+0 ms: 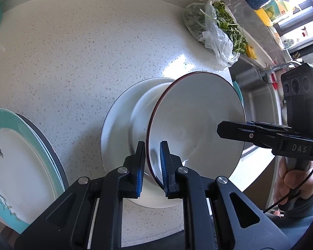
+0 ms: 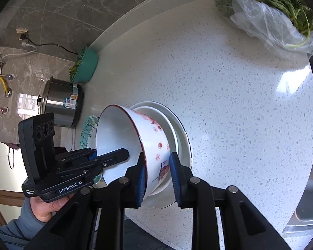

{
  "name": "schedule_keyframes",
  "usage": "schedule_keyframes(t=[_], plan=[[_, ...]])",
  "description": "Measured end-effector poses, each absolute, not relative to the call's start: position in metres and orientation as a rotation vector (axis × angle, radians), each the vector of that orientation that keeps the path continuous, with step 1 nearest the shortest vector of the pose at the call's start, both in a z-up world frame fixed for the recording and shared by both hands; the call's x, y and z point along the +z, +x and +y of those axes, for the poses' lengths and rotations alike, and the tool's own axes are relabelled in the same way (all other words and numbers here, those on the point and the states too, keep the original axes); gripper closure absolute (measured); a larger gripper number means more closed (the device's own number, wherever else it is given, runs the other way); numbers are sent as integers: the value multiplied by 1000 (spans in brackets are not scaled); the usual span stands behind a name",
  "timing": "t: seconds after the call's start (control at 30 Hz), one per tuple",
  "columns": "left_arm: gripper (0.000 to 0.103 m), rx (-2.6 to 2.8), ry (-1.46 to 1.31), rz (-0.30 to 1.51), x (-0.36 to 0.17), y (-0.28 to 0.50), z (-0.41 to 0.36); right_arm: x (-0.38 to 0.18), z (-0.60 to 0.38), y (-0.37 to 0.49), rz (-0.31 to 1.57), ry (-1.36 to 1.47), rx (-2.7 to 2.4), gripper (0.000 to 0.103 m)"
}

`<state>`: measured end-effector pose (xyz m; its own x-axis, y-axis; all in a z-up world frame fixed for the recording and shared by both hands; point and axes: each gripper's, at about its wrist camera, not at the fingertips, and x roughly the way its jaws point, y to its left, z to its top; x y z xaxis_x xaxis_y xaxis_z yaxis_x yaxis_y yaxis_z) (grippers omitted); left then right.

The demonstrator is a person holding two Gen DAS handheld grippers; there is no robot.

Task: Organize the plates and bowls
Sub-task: 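Lift the pink-flower bowl with both grippers and carry it over the white bowl stack, then lower the pink-flower bowl into the white bowl and open both grippers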

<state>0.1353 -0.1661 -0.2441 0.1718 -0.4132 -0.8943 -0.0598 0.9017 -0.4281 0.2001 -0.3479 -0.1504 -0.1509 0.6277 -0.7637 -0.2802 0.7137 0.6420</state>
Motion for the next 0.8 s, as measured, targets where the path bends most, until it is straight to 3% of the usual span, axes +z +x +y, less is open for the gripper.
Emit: schedule_keyframes(t=[0.5, 0.63, 0.8], plan=[[90, -253, -380, 1378, -243, 146, -174, -143, -339, 196, 1504, 127, 799, 77], [90, -252, -392, 1375, -244, 148, -172, -148, -340, 198, 1504, 120, 791, 89], [90, -242, -369, 1361, -243, 147, -175, -148, -335, 197, 1492, 78, 784, 93]])
